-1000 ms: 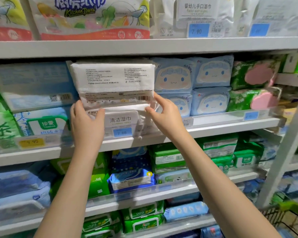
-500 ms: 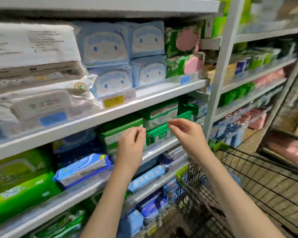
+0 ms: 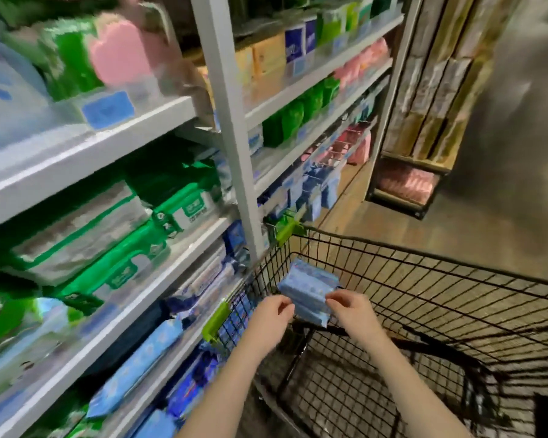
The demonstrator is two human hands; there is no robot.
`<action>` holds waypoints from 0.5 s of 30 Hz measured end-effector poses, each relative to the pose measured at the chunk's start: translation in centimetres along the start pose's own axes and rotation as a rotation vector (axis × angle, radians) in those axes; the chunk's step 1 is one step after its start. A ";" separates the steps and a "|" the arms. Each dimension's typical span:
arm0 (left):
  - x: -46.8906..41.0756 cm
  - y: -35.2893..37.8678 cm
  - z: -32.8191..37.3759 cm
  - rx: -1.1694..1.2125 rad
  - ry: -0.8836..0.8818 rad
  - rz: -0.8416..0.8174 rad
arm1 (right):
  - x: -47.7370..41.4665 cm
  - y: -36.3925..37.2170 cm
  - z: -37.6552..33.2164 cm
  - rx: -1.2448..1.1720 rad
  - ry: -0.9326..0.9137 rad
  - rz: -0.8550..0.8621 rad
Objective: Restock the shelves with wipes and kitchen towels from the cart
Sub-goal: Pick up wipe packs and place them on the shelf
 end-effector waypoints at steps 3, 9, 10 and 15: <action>-5.0 3.4 -2.7 0.027 -0.073 -0.069 | -5.0 0.3 3.5 0.014 0.136 -0.026; -13.6 7.5 -9.1 -0.124 -0.151 -0.125 | -14.0 3.3 9.4 -0.036 0.334 -0.076; -14.5 8.0 -10.5 -0.144 -0.180 -0.134 | -15.2 3.9 10.2 -0.047 0.355 -0.081; -18.4 10.4 -14.9 -0.210 -0.197 -0.145 | -19.9 6.2 11.8 -0.151 0.473 -0.133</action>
Point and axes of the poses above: each hand's wrist, its own x-axis away from the middle knuckle, its own y-axis out of the palm, z = x × y, the point moved 5 cm from there along -x, towards the middle knuckle, and after that the axes turned 14 degrees about y, right-handed, at the moved point
